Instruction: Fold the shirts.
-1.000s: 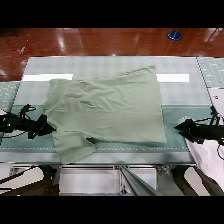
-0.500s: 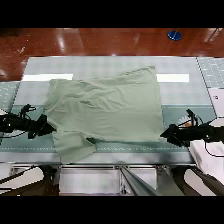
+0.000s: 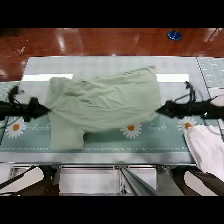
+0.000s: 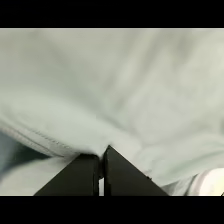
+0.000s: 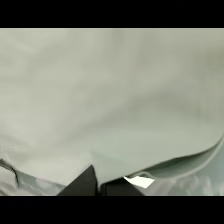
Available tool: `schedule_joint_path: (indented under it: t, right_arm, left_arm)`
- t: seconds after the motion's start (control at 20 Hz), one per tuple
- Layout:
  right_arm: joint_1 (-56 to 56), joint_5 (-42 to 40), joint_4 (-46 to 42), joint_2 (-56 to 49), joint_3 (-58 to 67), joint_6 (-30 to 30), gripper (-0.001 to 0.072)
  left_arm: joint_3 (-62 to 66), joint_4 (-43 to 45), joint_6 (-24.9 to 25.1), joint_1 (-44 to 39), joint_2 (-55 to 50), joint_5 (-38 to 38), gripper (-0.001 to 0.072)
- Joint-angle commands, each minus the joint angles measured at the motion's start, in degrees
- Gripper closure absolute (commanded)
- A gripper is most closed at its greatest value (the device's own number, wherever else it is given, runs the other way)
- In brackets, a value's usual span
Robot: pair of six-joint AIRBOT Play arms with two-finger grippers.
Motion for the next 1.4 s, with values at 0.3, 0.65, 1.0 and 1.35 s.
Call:
schedule_joint_path:
  t: [0.3,0.65,1.0,1.35]
  right_arm:
    - [0.7,4.9,-13.6,9.3,52.5,8.1,0.0681]
    - [0.7,4.9,-24.9,26.0,57.8,10.7,0.0681]
    - [0.7,16.0,-35.1,33.6,57.5,16.0,0.0681]
    - [0.7,14.4,-30.5,32.4,35.3,16.2,0.0681]
  left_arm:
    - [35.2,-17.0,2.8,0.1,21.8,8.8,0.0689]
    - [42.3,13.5,-7.6,-3.3,40.4,15.1,0.069]
    - [43.2,49.7,-18.7,-28.8,48.2,3.6,0.0689]
    - [27.7,52.7,-22.1,-32.5,37.5,5.8,0.0689]
